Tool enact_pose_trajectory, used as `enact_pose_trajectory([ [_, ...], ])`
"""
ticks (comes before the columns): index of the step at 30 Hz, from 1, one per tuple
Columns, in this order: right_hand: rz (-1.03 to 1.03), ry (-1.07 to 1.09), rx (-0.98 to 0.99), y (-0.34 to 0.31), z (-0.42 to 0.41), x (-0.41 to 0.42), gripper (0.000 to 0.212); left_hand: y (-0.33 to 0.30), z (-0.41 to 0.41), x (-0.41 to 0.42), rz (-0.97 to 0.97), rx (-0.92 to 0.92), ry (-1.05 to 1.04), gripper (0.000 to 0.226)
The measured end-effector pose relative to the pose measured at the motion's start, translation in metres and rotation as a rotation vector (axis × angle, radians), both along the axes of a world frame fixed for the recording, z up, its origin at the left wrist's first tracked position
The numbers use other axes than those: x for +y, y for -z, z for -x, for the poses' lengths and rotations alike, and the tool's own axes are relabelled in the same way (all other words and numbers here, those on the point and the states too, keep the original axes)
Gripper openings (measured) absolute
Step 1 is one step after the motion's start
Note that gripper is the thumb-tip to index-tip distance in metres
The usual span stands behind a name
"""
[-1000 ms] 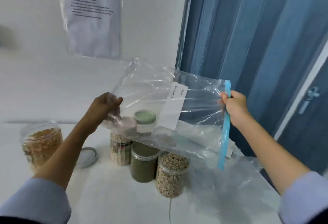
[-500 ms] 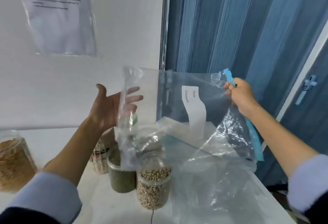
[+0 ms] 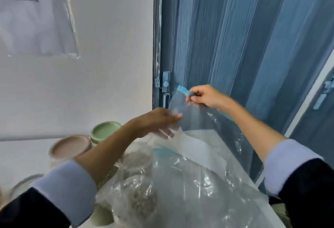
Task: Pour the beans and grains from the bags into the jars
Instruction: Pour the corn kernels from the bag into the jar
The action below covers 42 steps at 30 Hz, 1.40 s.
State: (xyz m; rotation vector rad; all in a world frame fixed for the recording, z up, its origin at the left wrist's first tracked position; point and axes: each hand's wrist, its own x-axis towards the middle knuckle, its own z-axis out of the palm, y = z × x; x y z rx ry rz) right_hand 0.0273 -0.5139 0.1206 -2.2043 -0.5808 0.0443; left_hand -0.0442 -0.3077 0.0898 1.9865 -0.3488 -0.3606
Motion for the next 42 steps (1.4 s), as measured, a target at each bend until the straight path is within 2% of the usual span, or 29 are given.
enact_pose_trajectory([
  [2, -0.123, -0.044, 0.065, 0.001, -0.009, -0.008, 0.022, 0.011, -0.006, -0.009, 0.088, -0.015, -0.16, 0.023],
  [5, -0.598, 0.006, 0.226, 0.004, -0.022, -0.025, 0.013, 0.021, -0.015, -0.007, 0.191, -0.057, -0.417, 0.021],
  [6, -0.704, 0.049, 0.247, 0.007, -0.028, -0.033, 0.013, 0.025, -0.016, -0.005, 0.194, -0.063, -0.472, 0.022],
  [7, -0.696, 0.101, 0.249, 0.014, -0.033, -0.042, 0.014, 0.029, -0.015, -0.006, 0.19, -0.059, -0.523, 0.022],
  [9, -0.408, 0.194, 0.247, 0.037, -0.039, -0.057, 0.011, 0.038, -0.012, -0.007, 0.18, -0.028, -0.604, 0.023],
  [12, 0.181, 0.152, 0.29, 0.079, -0.044, -0.072, 0.005, 0.052, -0.008, -0.013, 0.148, 0.005, -0.723, 0.027],
  [14, 0.459, 0.072, 0.318, 0.106, -0.042, -0.073, 0.035, 0.059, -0.004, -0.016, 0.093, 0.015, -0.763, 0.027],
  [16, 0.651, -0.02, 0.327, 0.128, -0.036, -0.069, 0.067, 0.065, 0.002, -0.018, 0.034, 0.009, -0.774, 0.026],
  [18, 0.753, -0.102, 0.303, 0.144, -0.03, -0.064, 0.082, 0.068, 0.012, -0.017, -0.008, 0.01, -0.777, 0.025],
  [24, 0.669, -0.136, 0.281, 0.165, -0.019, -0.059, 0.11, 0.077, 0.032, -0.002, -0.103, -0.024, -0.875, 0.029],
  [29, 0.685, -0.108, 0.192, 0.176, -0.012, -0.051, 0.11, 0.074, 0.035, 0.005, -0.284, -0.064, -0.937, 0.037],
  [33, 0.603, -0.051, 0.204, 0.18, -0.012, -0.051, 0.097, 0.061, 0.036, 0.018, -0.238, -0.097, -0.953, 0.032],
  [37, 0.501, 0.017, 0.137, 0.183, -0.011, -0.049, 0.086, 0.054, 0.045, 0.034, -0.131, -0.167, -0.993, 0.031],
  [40, 0.482, 0.039, 0.138, 0.183, -0.011, -0.045, 0.09, 0.051, 0.054, 0.041, -0.053, -0.205, -1.04, 0.029],
  [42, 0.545, 0.032, 0.152, 0.187, -0.009, -0.04, 0.099, 0.049, 0.058, 0.044, -0.03, -0.226, -1.046, 0.029],
])
